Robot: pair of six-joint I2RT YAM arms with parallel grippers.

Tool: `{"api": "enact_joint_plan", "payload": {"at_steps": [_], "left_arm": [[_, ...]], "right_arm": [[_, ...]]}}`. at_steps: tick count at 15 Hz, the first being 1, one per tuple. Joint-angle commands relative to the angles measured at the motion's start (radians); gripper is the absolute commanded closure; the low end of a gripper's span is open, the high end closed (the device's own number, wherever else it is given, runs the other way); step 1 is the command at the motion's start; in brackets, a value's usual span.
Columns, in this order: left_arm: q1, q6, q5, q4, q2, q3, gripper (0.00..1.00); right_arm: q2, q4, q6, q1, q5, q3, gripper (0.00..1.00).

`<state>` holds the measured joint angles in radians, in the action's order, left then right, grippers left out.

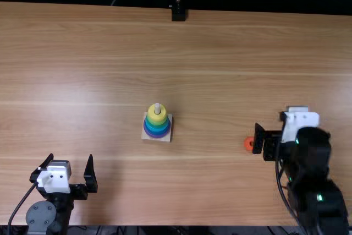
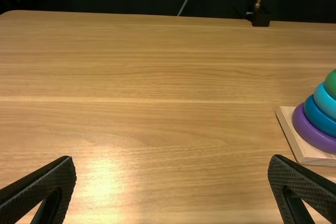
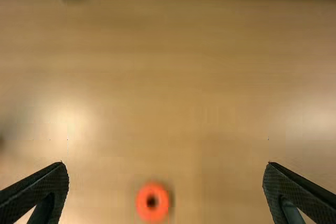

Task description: Build the Hanoi tower: stack the rings onto the peg from bottom to top in this color order: purple, dark blue, light blue, dark green, light green, yellow, orange.

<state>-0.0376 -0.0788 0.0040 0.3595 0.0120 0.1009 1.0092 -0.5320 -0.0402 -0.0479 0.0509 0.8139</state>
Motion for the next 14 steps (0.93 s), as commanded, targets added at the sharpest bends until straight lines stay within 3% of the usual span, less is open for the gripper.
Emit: {"api": "enact_joint_plan", "payload": {"at_steps": [1, 3, 5, 12, 14], "left_arm": [[0.008, 0.013, -0.004, 0.086, -0.012, -0.101, 0.00], [0.008, 0.013, -0.004, 0.086, -0.012, -0.101, 0.00], [0.008, 0.013, -0.002, 0.086, -0.012, -0.101, 0.00], [0.008, 0.013, -0.004, 0.086, -0.012, -0.101, 0.00], [0.008, 0.013, -0.004, 0.084, -0.012, -0.101, 0.00]], "right_arm": [[0.104, -0.043, 0.038, -0.009, 0.023, 0.084, 0.00], [0.252, -0.067, 0.164, -0.006, 0.025, 0.113, 0.00], [0.376, -0.069, 0.224, -0.007, 0.021, 0.119, 0.00], [0.563, -0.060, 0.239, -0.004, 0.014, 0.100, 0.00], [0.614, -0.058, 0.294, -0.004, 0.014, 0.097, 0.00]]}}
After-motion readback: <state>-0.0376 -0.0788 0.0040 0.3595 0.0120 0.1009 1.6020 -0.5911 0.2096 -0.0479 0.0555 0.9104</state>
